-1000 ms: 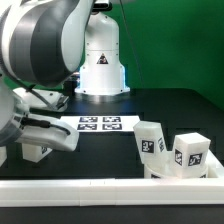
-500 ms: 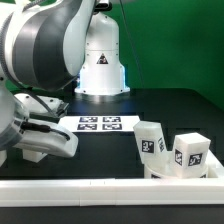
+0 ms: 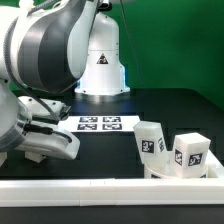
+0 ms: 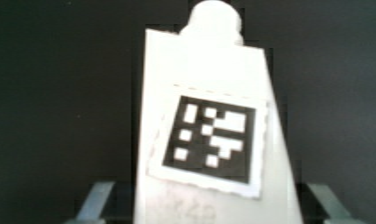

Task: Assemble stool

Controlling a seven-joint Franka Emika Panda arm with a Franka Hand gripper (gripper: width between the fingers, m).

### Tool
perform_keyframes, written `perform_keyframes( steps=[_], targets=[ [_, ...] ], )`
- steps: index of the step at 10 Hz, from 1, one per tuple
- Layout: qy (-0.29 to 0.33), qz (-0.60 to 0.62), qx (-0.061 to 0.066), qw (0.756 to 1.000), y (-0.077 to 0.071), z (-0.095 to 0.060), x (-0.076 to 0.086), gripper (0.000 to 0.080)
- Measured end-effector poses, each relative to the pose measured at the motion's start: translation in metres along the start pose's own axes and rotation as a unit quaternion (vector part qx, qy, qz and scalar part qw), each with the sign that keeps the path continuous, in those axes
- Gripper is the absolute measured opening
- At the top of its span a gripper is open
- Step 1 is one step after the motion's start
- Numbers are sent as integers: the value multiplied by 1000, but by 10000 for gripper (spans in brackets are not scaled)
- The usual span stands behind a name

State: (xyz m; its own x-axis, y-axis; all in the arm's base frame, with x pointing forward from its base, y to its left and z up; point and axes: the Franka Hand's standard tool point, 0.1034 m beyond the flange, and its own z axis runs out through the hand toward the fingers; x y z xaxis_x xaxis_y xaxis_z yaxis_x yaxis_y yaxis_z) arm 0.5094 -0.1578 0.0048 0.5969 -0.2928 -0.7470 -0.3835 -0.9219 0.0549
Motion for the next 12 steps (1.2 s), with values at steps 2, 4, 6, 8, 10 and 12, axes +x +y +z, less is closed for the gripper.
perform_keyframes(
  steps=[2, 4, 6, 8, 10, 12],
  targets=[
    [1, 2, 0, 1000, 1, -2, 0, 325],
    [12, 14, -13, 1000, -7, -16, -2, 325],
    [32, 54, -14, 998, -28, -41, -16, 325],
    [51, 71, -7, 996, -46, -67, -34, 327],
    [71, 74, 0, 995, -56, -77, -44, 327],
    [81, 76, 2, 994, -54, -77, -42, 327]
  ],
)
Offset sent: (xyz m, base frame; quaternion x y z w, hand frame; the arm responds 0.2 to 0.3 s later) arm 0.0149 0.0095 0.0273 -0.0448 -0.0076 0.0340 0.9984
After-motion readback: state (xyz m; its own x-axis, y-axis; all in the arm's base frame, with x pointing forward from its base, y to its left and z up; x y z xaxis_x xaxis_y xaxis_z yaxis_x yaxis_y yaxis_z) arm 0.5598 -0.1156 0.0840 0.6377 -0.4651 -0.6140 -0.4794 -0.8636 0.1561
